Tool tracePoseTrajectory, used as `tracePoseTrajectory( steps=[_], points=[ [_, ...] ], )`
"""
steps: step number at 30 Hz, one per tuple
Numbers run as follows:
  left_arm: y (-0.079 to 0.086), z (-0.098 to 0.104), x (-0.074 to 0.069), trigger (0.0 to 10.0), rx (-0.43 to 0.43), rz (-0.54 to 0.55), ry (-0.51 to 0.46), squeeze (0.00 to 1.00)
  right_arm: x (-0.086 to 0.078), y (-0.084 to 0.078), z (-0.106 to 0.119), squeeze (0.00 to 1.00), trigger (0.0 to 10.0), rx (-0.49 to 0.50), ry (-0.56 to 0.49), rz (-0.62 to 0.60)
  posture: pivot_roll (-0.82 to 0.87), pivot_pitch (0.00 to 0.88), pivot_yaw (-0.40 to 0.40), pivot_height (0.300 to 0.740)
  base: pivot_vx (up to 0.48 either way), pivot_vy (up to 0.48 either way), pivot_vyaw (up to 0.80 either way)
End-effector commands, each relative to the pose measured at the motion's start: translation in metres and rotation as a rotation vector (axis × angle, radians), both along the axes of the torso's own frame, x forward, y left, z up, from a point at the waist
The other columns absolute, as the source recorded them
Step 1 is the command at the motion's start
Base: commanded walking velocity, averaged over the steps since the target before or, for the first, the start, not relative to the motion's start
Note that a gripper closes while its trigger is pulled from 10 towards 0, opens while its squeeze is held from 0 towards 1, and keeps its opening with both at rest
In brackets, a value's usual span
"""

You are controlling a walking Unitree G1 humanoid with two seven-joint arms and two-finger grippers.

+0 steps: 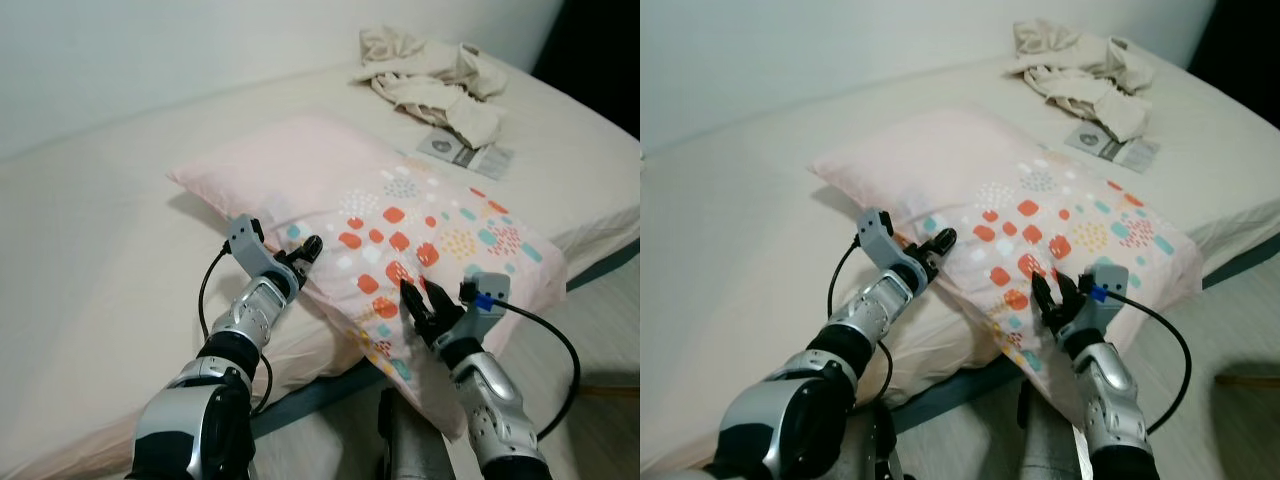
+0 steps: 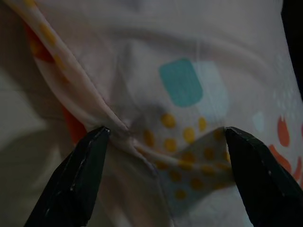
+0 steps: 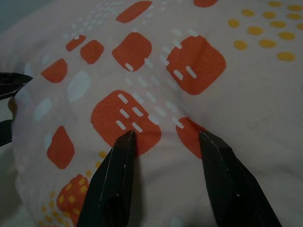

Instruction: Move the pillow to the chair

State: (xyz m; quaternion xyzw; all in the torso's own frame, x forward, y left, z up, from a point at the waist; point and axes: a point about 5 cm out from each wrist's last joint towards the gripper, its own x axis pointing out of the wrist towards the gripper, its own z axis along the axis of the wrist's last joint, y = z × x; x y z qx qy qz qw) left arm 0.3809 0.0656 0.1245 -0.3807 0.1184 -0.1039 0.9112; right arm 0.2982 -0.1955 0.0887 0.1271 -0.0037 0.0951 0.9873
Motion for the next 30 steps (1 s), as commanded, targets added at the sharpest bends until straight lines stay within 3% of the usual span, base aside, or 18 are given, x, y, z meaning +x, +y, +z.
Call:
tracePoseTrajectory(
  steps=[1, 2, 5, 6, 7, 8, 9, 15, 22, 23, 24, 25, 26, 27, 28, 30],
  points=[
    [-0.008, -0.008, -0.004, 10.0, 0.032, -0.003, 0.052, 0.0, -0.005, 0.004, -0.01, 0.0, 10.0, 0.023, 0.048, 0.011, -0.13, 0.278, 0.078, 0.59, 0.0, 0.0, 0.0],
    [-0.011, -0.011, -0.005, 10.0, 0.064, -0.003, 0.077, 0.0, -0.006, 0.005, -0.008, 0.0, 10.0, 0.026, 0.05, 0.012, -0.13, 0.278, 0.078, 0.59, 0.0, 0.0, 0.0],
    [-0.018, -0.014, -0.007, 10.0, 0.053, -0.01, 0.099, 0.0, -0.007, 0.005, -0.006, 0.0, 10.0, 0.028, 0.054, 0.012, -0.14, 0.275, 0.077, 0.59, 0.0, 0.0, 0.0],
    [-0.028, -0.01, -0.008, 10.0, -0.084, -0.031, 0.108, 0.0, -0.007, 0.005, -0.004, 0.0, 10.0, 0.029, 0.054, 0.009, -0.14, 0.273, 0.077, 0.59, 0.0, 0.0, 0.0],
    [-0.028, -0.01, -0.008, 10.0, -0.084, -0.031, 0.108, 0.0, -0.007, 0.005, -0.004, 0.0, 10.0, 0.029, 0.054, 0.009, -0.14, 0.273, 0.077, 0.59, 0.0, 0.0, 0.0],
    [-0.037, -0.007, -0.01, 4.6, -0.166, -0.06, 0.111, 0.0, -0.007, 0.005, -0.003, 0.0, 10.0, 0.029, 0.057, 0.007, -0.14, 0.27, 0.076, 0.59, 0.0, 0.0, 0.0],
    [-0.041, -0.006, -0.01, 0.0, -0.173, -0.082, 0.105, 0.0, -0.007, 0.004, -0.003, 0.0, 10.0, 0.028, 0.06, 0.004, -0.14, 0.269, 0.075, 0.59, 0.0, 0.0, 0.0],
    [-0.05, -0.001, -0.011, 0.0, -0.156, -0.12, 0.088, 0.0, -0.007, 0.003, -0.002, 0.0, 10.0, 0.028, 0.064, -0.003, -0.15, 0.26, 0.073, 0.59, 0.0, 0.0, 0.0],
    [-0.041, 0.002, -0.006, 0.0, -0.129, -0.047, 0.093, 0.0, -0.005, 0.002, -0.001, 0.0, 10.0, 0.019, 0.071, -0.009, -0.15, 0.247, 0.067, 0.59, 0.0, 0.0, 0.0],
    [-0.028, 0.004, -0.001, 0.0, -0.09, -0.004, 0.083, 0.0, -0.001, -0.004, -0.002, 0.0, 10.0, -0.015, 0.088, -0.049, -0.15, 0.235, 0.06, 0.59, 0.0, 0.0, 0.0],
    [-0.028, 0.004, -0.001, 0.0, -0.09, -0.004, 0.083, 0.0, -0.001, -0.004, -0.002, 0.0, 10.0, -0.015, 0.088, -0.049, -0.15, 0.235, 0.06, 0.59, 0.0, 0.0, 0.0],
    [-0.013, 0.007, 0.004, 0.0, -0.044, 0.021, 0.057, 0.0, 0.004, -0.013, -0.003, 0.0, 10.0, -0.046, 0.102, -0.108, -0.15, 0.23, 0.057, 0.59, 0.0, 0.0, 0.0],
    [-0.013, 0.007, 0.004, 0.0, -0.044, 0.021, 0.057, 0.0, 0.004, -0.013, -0.003, 0.0, 10.0, -0.046, 0.102, -0.108, -0.15, 0.23, 0.057, 0.59, 0.0, 0.0, 0.0],
    [0.006, 0.011, 0.01, 0.0, 0.031, 0.04, 0.014, 0.0, 0.008, -0.02, -0.001, 0.0, 10.0, -0.051, 0.103, -0.137, -0.14, 0.224, 0.053, 0.59, 0.0, 0.0, 0.0],
    [0.006, 0.011, 0.01, 0.0, 0.031, 0.04, 0.014, 0.0, 0.008, -0.02, -0.001, 0.0, 10.0, -0.051, 0.103, -0.137, -0.14, 0.224, 0.053, 0.59, 0.0, 0.0, 0.0],
    [0.022, 0.013, 0.013, 0.0, 0.074, 0.074, -0.007, 0.0, 0.01, -0.023, 0.001, 0.0, 10.0, -0.049, 0.102, -0.143, -0.13, 0.213, 0.043, 0.59, 0.0, 0.0, 0.0]
  ],
)
